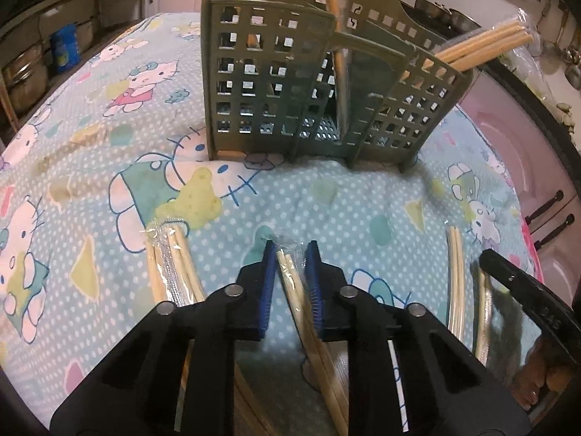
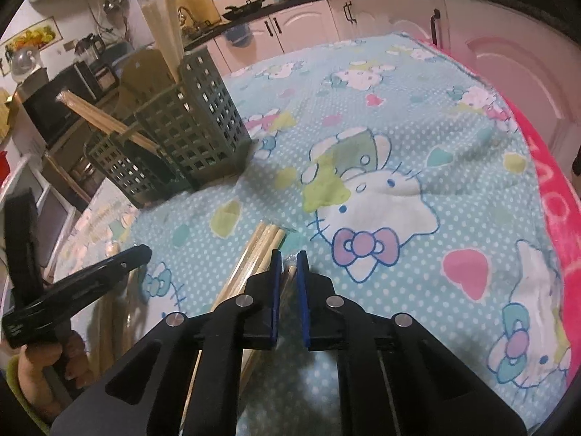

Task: Organize utensils
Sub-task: 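Close the left tool on a chopstick while the right tool closes on another, then lift the left tool's chopstick above the holder while the right tool carries its chopstick there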

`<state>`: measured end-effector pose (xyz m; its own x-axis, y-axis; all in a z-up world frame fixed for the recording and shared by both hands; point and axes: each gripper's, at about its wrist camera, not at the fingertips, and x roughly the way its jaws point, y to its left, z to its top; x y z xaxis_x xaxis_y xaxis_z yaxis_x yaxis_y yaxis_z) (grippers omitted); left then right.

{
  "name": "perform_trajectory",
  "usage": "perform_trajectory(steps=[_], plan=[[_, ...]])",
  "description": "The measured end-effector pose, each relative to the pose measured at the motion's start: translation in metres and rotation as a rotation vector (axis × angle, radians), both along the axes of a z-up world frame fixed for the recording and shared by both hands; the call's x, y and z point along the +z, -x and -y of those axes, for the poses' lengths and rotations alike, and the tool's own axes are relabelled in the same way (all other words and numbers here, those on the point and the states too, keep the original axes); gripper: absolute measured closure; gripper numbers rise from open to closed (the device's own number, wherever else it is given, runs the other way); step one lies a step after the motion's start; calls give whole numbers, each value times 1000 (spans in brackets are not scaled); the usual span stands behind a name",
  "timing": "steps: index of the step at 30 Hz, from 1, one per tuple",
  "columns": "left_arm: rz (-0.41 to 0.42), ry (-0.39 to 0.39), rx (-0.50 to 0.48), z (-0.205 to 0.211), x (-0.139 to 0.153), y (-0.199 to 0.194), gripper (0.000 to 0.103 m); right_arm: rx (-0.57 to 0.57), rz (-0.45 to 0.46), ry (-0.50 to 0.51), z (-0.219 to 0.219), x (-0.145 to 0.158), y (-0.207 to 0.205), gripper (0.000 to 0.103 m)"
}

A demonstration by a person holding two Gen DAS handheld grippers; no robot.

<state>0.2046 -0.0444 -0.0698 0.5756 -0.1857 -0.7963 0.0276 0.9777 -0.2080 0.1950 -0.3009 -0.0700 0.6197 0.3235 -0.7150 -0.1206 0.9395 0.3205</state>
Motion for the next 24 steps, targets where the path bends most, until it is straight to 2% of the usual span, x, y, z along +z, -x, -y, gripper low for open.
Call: perform_trajectory(steps=[5,10,17,24], plan=[[22,121,-10,-14,7,1,100,13,59,-16,4,23,10,95],[91,181,-15,-25,32,7,101,25,122,-39,4,48,18,96],[206,241,-11,-43,75,28,102,57,207,-58,-4,83,31,97],[301,264,-9,-48,106,42,102,80,302,-75,-15,115,44,97]])
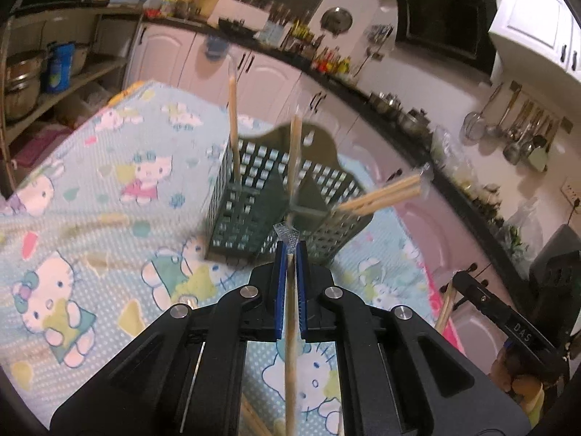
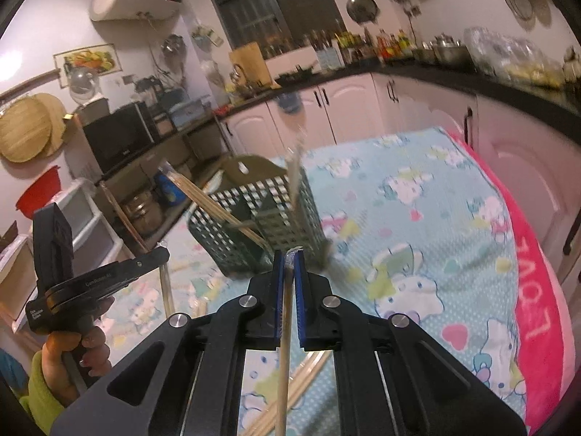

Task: Organize utensils
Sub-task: 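Lift the left tool's chopstick above the holder while the right tool carries its chopstick there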

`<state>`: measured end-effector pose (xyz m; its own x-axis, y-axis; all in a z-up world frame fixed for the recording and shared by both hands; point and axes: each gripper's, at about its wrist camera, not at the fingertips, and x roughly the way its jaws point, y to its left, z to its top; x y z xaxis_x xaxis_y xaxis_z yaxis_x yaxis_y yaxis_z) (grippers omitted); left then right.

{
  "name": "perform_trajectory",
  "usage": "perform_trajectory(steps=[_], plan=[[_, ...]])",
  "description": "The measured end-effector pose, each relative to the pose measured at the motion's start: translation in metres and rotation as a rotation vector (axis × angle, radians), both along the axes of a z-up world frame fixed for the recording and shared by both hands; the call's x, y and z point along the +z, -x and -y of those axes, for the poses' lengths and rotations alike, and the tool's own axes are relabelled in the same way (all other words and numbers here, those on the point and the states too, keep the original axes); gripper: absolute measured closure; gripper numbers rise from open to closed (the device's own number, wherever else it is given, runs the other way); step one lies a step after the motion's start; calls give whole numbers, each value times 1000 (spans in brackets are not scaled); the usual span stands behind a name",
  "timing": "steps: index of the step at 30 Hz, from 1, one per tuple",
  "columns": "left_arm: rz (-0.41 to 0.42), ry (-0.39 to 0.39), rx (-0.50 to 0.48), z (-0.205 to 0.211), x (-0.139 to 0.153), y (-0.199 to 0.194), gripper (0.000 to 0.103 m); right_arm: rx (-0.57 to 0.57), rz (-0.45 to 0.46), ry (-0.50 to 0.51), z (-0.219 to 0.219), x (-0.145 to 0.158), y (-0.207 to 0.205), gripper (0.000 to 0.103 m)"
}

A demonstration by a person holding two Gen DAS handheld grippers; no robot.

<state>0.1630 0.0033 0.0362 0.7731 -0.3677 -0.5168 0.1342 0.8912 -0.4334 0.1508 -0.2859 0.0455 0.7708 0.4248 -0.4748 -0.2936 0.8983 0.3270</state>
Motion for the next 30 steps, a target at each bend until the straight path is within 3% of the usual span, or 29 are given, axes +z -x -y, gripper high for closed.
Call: perform_trajectory(steps=[17,30], plan=[[164,23,20,-22,57,7,102,5,170,-12,-19,59,6,97],[263,0,49,-21,94,-8,102,9,238,-32,-36,85,-9,97]])
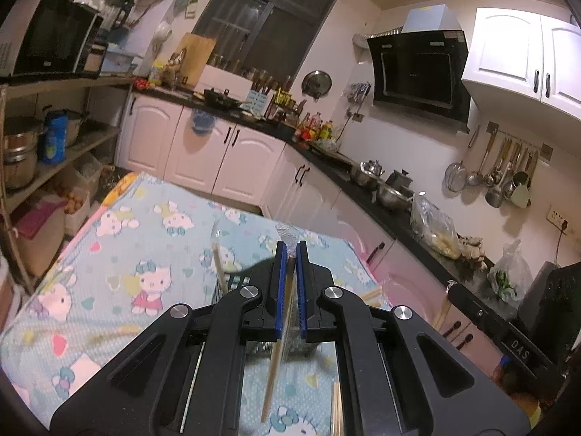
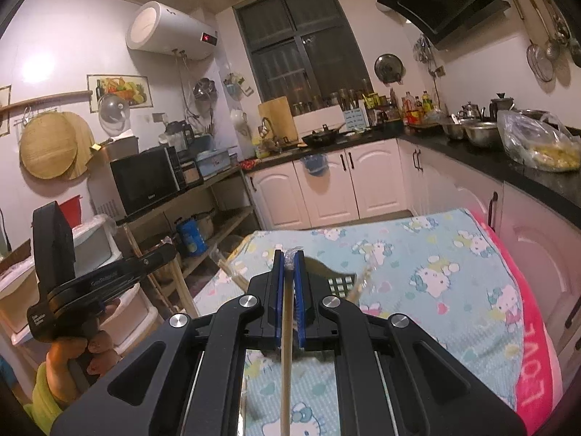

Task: Organize utensils
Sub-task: 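Lift the left tool's chopstick above the holder while the right tool carries its chopstick there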

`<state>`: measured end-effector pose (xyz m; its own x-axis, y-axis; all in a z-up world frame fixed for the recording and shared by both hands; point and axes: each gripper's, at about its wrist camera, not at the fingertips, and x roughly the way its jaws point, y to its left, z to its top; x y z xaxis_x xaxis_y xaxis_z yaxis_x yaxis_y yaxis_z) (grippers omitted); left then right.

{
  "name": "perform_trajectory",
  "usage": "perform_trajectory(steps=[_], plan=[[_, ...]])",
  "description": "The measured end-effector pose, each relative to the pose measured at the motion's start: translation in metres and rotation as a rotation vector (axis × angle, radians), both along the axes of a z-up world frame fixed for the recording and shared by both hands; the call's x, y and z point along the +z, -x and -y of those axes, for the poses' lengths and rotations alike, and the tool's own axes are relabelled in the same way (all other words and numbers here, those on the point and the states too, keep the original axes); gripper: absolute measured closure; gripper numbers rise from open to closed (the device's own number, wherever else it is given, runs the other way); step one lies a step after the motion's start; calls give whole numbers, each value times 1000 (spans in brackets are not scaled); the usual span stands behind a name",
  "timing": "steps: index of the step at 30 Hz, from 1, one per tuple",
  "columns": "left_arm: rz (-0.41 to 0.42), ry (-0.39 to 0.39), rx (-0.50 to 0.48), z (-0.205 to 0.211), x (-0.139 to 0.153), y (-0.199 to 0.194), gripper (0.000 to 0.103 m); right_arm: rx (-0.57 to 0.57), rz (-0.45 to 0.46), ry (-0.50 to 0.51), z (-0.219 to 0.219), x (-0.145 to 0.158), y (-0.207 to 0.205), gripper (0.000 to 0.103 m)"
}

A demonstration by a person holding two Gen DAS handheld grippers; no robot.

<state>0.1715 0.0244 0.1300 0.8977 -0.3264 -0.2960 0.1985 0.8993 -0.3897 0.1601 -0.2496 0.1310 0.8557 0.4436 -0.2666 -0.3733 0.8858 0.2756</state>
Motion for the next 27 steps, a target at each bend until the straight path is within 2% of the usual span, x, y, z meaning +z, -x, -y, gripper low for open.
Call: perform_trajectory(steps=[7,18,27], plan=[[72,-19,35,-1,23,-10,102,1,30,-18,-6,14,-16,97],[157,-74,111,-1,48,-30,102,-19,93,9,-21,33,-52,97],[202,-68,173,-6,44,-45,102,-27,208,13,-38,54,-72,97]])
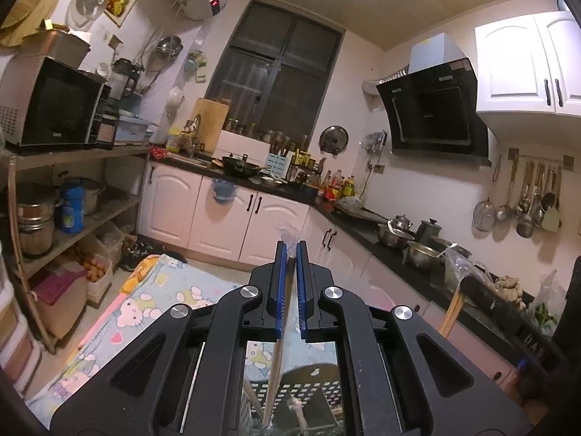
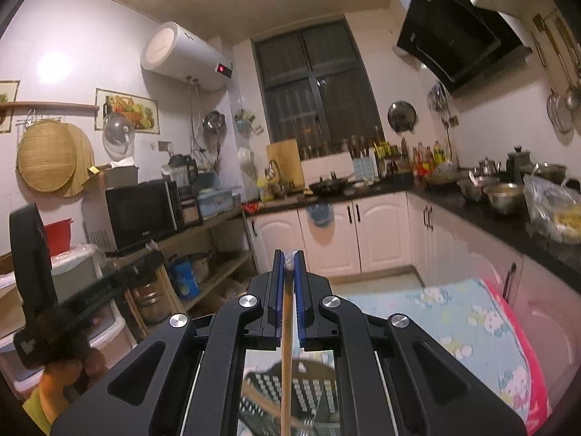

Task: Organize utensils
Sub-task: 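Lift the left tool's chopstick above the holder while the right tool carries its chopstick there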

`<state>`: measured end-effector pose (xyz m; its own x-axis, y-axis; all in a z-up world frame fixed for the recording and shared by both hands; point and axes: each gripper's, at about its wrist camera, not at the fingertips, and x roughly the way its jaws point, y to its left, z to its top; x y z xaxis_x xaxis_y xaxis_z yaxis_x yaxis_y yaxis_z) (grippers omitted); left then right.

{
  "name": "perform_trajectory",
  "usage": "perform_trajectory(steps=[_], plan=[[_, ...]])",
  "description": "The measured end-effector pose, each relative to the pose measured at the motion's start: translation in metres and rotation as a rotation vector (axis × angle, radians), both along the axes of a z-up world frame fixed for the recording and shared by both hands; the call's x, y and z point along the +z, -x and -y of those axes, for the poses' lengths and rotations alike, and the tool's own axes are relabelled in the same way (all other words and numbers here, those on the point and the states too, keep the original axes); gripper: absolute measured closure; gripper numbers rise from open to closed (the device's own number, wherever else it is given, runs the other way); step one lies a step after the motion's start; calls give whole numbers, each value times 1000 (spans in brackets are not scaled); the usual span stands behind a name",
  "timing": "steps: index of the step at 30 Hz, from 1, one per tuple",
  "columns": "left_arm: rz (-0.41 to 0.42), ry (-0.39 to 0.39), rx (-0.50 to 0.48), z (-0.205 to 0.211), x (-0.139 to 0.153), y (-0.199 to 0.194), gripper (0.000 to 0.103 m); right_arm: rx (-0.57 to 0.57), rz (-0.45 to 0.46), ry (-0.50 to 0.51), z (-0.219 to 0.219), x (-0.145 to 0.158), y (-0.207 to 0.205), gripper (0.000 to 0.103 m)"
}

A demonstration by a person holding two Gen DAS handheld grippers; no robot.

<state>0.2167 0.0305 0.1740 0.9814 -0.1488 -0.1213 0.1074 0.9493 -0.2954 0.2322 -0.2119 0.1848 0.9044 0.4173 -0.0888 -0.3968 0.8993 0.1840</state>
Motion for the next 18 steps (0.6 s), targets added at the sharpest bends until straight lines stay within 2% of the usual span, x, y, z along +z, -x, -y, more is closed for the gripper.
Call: perform_trajectory(steps=[8,18], plan=[[-7,33,24,-6,-24,-13,102,15,68,28,-17,3,-17,97],[-23,52,-9,-5,-49,-17,102,2,96,72,-35,-22,-34,97]])
